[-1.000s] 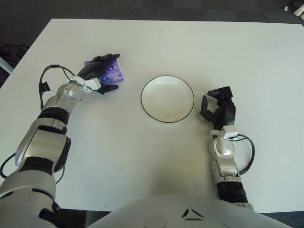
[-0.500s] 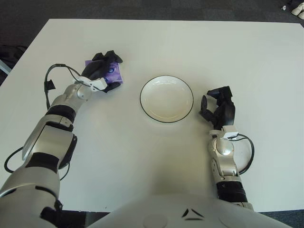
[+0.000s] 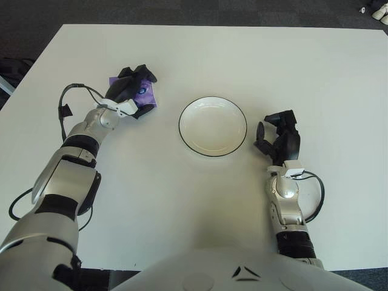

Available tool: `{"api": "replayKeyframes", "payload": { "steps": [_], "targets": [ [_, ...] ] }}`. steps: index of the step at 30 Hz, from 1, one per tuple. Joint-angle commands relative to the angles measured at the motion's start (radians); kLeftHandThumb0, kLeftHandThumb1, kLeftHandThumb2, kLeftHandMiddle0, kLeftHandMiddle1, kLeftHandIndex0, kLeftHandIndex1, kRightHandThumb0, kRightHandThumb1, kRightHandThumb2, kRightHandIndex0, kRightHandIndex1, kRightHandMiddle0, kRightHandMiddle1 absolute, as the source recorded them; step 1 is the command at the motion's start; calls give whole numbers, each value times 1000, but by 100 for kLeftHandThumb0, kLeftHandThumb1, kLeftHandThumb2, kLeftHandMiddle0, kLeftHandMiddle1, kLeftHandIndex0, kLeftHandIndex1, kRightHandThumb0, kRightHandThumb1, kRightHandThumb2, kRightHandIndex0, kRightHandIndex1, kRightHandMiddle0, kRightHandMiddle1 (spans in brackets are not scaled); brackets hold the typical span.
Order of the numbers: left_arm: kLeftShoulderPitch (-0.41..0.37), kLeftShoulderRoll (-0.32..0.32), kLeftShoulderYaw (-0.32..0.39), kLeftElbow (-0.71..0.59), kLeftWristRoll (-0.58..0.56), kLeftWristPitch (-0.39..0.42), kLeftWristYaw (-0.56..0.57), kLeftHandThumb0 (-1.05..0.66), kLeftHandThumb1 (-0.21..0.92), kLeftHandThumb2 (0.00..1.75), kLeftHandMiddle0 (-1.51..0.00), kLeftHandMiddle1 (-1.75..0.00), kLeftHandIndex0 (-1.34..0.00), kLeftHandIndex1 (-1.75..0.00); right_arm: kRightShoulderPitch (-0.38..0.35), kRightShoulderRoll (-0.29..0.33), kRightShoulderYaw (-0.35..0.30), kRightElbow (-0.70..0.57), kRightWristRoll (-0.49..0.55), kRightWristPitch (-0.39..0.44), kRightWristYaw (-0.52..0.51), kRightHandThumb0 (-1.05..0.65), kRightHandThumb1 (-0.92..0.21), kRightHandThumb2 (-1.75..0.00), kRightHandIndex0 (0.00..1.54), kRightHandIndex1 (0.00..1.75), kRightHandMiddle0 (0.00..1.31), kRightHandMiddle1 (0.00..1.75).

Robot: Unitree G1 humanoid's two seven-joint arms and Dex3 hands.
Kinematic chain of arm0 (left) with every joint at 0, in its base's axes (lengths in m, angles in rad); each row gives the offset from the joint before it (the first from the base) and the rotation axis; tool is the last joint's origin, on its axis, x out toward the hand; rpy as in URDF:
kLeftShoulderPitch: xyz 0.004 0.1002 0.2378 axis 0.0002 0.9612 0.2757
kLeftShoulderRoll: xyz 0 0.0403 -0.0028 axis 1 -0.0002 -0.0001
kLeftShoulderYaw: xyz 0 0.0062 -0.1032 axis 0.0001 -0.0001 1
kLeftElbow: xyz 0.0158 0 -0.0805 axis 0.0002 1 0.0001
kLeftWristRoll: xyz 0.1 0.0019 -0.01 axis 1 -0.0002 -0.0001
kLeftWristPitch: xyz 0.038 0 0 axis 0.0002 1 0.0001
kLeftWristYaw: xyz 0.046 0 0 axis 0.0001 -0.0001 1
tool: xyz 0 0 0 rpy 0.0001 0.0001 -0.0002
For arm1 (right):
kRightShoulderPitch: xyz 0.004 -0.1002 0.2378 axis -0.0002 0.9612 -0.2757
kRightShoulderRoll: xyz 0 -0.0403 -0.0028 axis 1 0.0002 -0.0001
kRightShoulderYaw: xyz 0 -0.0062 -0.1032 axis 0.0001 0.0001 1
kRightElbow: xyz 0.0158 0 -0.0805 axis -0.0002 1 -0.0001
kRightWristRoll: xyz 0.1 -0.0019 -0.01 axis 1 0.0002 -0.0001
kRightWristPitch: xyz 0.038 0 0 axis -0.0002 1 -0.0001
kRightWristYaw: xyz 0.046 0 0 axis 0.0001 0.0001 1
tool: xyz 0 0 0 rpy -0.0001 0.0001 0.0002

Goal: Put the tissue paper into the plate.

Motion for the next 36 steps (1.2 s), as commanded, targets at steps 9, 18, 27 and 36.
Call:
{"api": "replayKeyframes", "payload": {
  "steps": [9,18,27,36],
  "targets": [
    [111,-83,-7,64,9,54,24,-52,19,146,-115,-175,-71,-175,52,-4,-10,66,-6,-2,-11,-41,-56,-102,65,137,42,175],
    [127,-155,96,73,-79,119,94,-53,17,150,-126,-175,-73,-175,50,-7,-12,74,0,-19,-8,-40,-58,-100,65,138,41,175],
    [158,-233,274,79,-264,85,-7,-52,18,148,-129,-175,-72,-175,52,-13,-11,76,15,-32,9,-41,-57,-101,69,139,41,175],
    [172,-303,423,78,-427,-18,-176,-52,19,147,-130,-175,-71,-175,54,-10,-15,68,23,-15,19,-41,-55,-103,69,141,43,175]
  ]
}}
